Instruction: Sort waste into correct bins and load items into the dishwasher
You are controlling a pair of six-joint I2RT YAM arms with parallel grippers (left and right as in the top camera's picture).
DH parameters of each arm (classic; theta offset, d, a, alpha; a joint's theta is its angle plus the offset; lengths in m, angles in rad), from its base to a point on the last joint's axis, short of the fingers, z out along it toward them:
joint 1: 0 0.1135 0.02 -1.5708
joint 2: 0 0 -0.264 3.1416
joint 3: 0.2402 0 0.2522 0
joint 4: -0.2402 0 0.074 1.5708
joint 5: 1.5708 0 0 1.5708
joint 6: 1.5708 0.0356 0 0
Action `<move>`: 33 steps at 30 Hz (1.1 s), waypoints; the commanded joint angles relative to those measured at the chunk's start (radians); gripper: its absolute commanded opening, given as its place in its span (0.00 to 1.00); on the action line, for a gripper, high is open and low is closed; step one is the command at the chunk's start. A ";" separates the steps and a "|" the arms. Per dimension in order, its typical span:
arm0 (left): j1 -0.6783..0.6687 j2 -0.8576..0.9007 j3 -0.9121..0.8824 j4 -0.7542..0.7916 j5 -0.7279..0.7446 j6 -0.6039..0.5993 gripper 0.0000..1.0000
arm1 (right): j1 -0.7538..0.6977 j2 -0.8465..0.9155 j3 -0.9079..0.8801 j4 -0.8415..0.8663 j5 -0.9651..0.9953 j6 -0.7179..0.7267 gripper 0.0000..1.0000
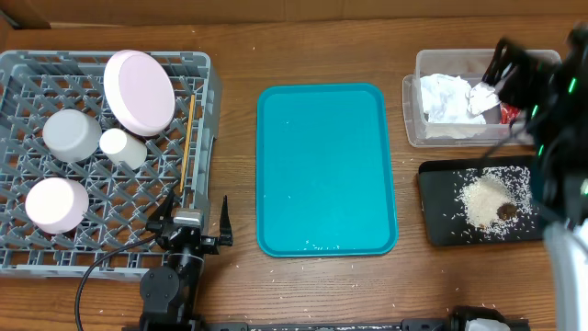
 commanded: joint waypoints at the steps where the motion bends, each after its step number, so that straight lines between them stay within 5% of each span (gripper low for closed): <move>1: 0.000 -0.011 -0.003 -0.002 -0.006 0.023 1.00 | 0.004 -0.154 -0.191 0.088 -0.081 -0.008 1.00; 11: 0.000 -0.011 -0.003 -0.002 -0.006 0.023 1.00 | 0.136 -0.506 -0.705 0.464 -0.094 -0.174 1.00; 22: 0.000 -0.011 -0.003 -0.002 -0.006 0.023 1.00 | 0.187 -0.913 -0.943 0.492 -0.092 -0.191 1.00; 33: 0.000 -0.011 -0.003 -0.002 -0.006 0.023 1.00 | 0.187 -1.025 -1.083 0.550 -0.097 -0.190 1.00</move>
